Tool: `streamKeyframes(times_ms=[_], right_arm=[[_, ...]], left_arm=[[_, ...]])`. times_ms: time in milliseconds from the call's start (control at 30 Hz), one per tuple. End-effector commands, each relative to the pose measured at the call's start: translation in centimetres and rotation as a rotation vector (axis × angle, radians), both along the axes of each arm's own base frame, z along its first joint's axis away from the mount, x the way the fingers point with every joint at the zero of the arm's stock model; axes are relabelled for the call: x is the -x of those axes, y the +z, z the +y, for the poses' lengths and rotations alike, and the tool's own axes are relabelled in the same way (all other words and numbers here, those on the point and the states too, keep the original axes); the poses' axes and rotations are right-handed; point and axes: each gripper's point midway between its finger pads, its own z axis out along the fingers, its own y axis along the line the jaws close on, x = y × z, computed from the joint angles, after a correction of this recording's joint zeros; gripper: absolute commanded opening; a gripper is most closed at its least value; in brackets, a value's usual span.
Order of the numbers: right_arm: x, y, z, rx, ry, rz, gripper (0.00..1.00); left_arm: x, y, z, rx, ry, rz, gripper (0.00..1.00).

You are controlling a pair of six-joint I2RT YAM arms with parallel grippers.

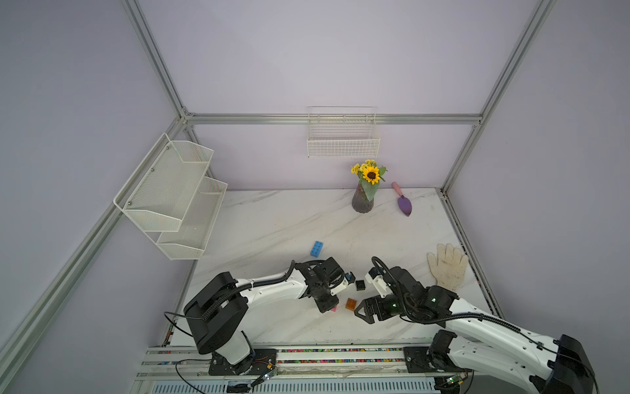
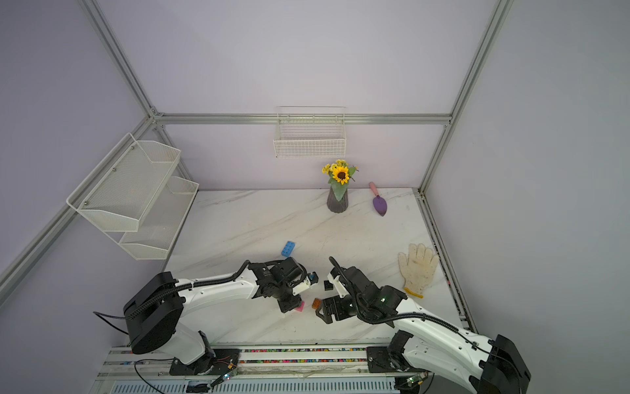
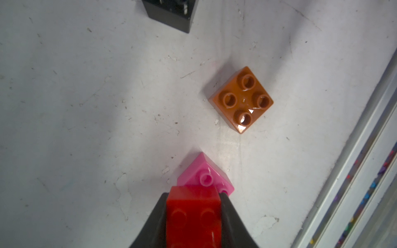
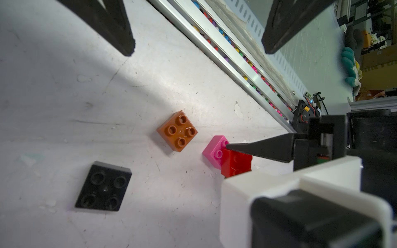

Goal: Assemble the letter v with lego
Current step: Move the lego brick at the center of the board.

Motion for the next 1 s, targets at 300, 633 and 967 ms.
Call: streamKeyframes(times_ms=[300,633,967], right_arm=[[-0.1,0.8,0.1,-0.012,-0.022,-0.001,0.97],[-0.2,1.2,-0.4,-0.003,-0.040,-0.012,0.97],[-1.3,0.3,-1.1,0.061,-0.113,-0.012,0.97]], left_arm=[[-2.9,-1.2,-0.6,-0.039,0.140,-0.050,0.27],[-8.1,-3.9,-1.7,-0.108,0.257,-0.126,0.26],[-14.6,-1.2,0.3,-0.141,0.433,-0.229,0.26]])
